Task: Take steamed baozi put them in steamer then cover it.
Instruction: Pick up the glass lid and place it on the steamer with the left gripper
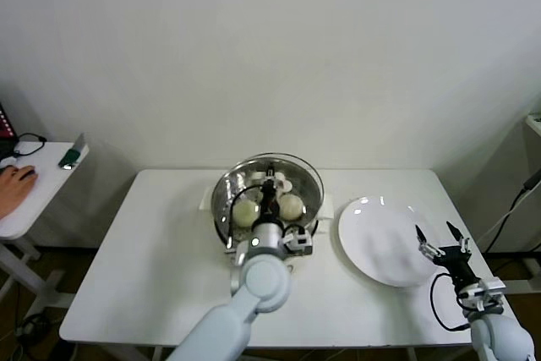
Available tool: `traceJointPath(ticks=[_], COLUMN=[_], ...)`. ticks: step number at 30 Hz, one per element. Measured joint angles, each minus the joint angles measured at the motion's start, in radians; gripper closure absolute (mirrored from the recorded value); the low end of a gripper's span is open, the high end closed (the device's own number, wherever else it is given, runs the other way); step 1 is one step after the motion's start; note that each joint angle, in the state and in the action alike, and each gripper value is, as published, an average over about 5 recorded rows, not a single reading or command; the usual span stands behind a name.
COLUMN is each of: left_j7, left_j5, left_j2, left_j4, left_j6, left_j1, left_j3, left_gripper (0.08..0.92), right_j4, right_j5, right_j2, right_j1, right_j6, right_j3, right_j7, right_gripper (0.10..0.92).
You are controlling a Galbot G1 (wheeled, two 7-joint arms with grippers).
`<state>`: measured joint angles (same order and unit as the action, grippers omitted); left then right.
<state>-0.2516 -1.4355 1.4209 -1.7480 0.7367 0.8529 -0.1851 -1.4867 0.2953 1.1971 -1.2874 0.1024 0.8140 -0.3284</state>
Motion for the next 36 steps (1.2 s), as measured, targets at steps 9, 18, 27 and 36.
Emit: traceJointPath(ticks=[9,18,27,36], left_j7=[0.002,-0.001,0.0,0.002], left_j5=[-0.008,-0.018,-0.026,-0.029], left_j2=[0.008,0.008,0.008,0.005], left_j4=[0.035,0.056,0.076,0.079], left_j6=[0.0,0.0,0.0,0.0], left_j1=[-0.007,-0.008,-0.014,-0.009], left_j3=[0.006,0.0,-0.004,-0.007], left_gripper=[0.848,0.848,0.848,0.848], right_j4=[0.009,0.015,0.017,0.017], right_j5=[-0.004,-0.007,-0.008,-0.012], right_j2=[0.004,0.005,0.008,0.014], right_j1=[0.0,0.005,0.008,0.009], right_j6=[0.005,0.007,0.008,0.006], right_j3=[0.01,0.013,0.019,0.024], right_j7=[-0.008,-0.011,-0.013,-0.015], right_gripper=[0.203,0.203,0.203,0.203])
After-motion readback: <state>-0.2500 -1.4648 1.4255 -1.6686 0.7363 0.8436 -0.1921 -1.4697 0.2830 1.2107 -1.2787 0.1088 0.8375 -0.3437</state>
